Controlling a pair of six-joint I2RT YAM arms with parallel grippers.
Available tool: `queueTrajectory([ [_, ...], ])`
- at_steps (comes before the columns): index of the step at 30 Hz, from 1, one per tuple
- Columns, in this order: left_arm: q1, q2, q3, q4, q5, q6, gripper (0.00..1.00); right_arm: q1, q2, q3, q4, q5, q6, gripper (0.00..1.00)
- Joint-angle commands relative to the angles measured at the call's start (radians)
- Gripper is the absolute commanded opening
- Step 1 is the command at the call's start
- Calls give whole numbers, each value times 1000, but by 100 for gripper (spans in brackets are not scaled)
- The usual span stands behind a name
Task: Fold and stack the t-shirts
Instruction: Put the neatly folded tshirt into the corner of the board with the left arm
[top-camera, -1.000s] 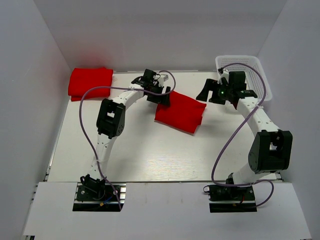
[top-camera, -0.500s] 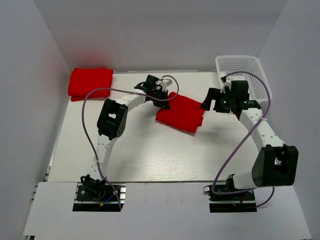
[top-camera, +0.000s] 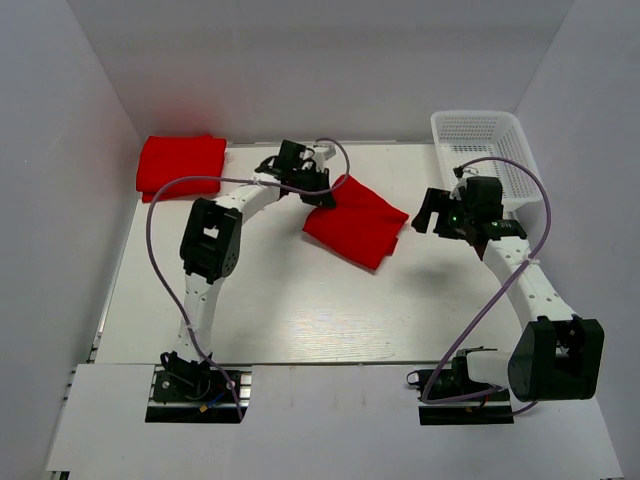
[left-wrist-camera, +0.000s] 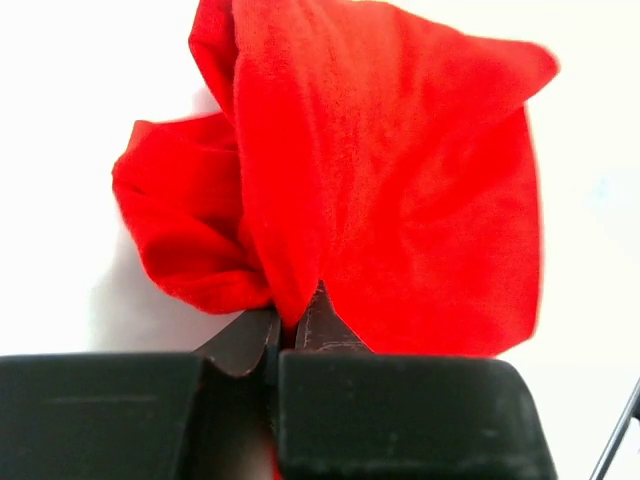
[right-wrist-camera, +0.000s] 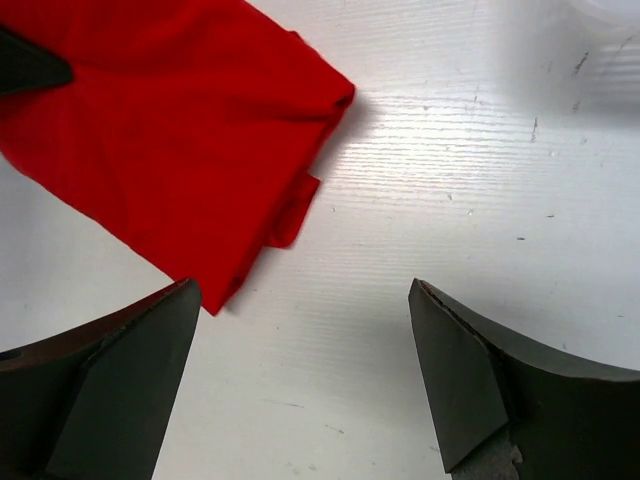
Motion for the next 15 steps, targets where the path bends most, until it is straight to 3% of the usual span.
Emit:
queueTrajectory([
  [1, 50, -128, 92, -27, 96, 39, 0, -5, -14, 6, 67, 43, 20, 90],
  [4, 87, -128, 147, -84, 160, 61, 0, -4, 1, 26, 70, 57, 35, 90],
  [15, 289, -85, 362, -247, 173, 194, 0, -4, 44, 106, 101, 43, 69, 90],
])
